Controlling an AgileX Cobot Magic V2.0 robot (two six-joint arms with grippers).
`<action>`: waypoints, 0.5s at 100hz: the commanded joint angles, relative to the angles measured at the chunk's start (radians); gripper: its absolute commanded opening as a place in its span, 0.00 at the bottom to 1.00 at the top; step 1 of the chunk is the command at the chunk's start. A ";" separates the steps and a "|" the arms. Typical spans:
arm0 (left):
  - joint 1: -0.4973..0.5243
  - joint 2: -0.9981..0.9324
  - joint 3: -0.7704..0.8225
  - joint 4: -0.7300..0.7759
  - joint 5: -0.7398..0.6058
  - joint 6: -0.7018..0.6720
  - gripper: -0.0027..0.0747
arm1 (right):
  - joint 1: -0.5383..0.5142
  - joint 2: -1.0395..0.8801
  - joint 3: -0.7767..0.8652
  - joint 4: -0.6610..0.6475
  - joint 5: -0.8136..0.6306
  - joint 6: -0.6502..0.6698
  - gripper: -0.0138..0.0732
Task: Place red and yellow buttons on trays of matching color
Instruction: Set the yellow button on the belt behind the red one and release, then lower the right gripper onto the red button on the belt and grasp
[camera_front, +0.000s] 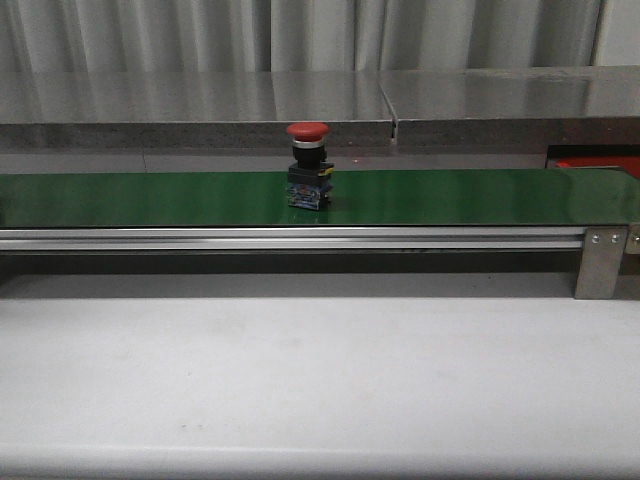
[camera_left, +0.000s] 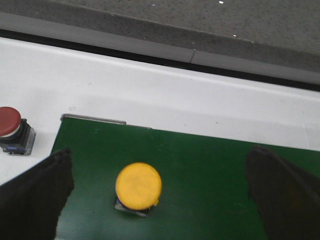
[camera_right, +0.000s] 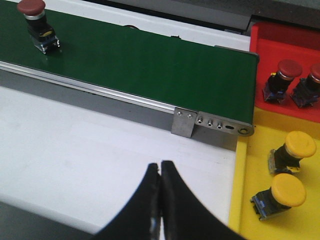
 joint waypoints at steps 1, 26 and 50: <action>-0.034 -0.123 0.065 0.001 -0.093 0.003 0.86 | 0.001 0.001 -0.025 0.020 -0.056 -0.008 0.02; -0.144 -0.412 0.377 -0.009 -0.188 0.003 0.86 | 0.001 0.001 -0.025 0.020 -0.055 -0.008 0.02; -0.221 -0.650 0.575 -0.050 -0.187 0.003 0.80 | 0.001 0.001 -0.025 0.020 -0.057 -0.008 0.02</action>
